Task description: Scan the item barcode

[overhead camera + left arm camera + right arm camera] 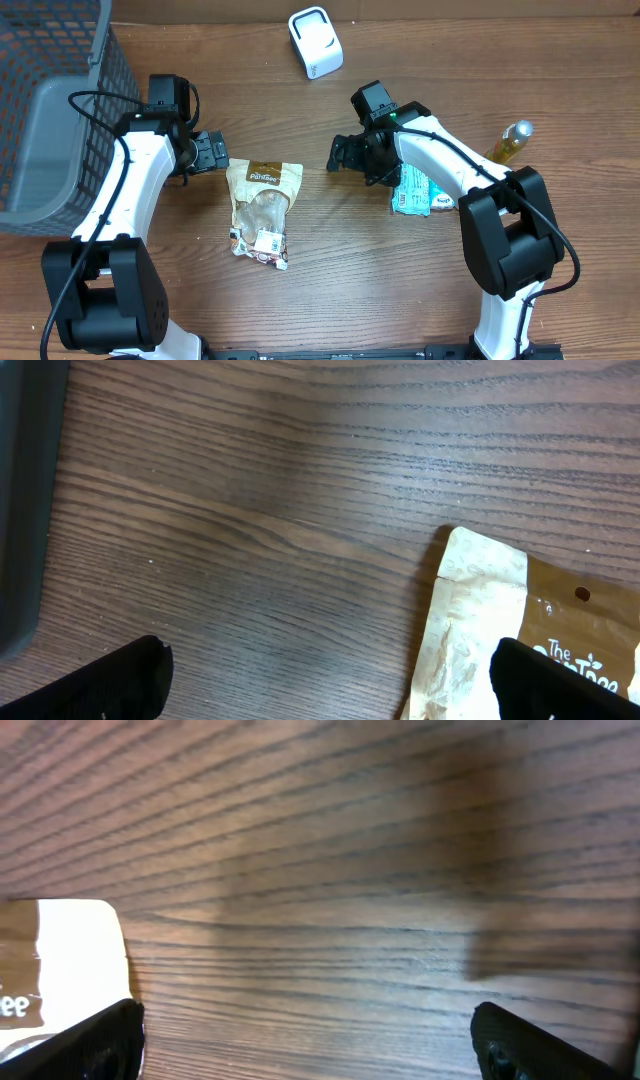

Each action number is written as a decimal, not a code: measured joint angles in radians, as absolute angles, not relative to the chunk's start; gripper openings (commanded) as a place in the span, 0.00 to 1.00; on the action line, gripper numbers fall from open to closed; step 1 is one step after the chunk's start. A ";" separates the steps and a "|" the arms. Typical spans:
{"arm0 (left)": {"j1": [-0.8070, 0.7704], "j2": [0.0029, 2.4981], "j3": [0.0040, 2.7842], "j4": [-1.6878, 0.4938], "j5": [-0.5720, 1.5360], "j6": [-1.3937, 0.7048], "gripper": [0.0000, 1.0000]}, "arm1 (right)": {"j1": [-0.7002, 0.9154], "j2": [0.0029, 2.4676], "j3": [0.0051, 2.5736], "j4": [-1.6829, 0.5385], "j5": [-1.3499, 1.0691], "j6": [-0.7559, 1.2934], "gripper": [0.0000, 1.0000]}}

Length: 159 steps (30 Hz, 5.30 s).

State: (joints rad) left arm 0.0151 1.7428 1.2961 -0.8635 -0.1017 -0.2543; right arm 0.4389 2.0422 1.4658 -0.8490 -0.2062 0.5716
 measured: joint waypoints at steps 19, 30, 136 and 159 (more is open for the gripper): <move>0.015 1.743 1.296 -0.863 -0.102 -0.254 1.00 | 0.439 2.042 1.466 -0.838 -0.236 0.619 1.00; 0.015 1.743 1.296 -0.863 -0.102 -0.254 1.00 | 0.439 2.042 1.466 -0.838 -0.248 0.648 1.00; 0.015 1.743 1.299 -0.914 0.192 -0.178 0.14 | 0.487 2.042 1.473 -0.743 -0.476 0.400 0.53; 0.015 1.743 1.209 -0.916 0.246 -0.188 0.04 | 0.499 2.042 1.473 -0.723 -0.444 0.392 0.57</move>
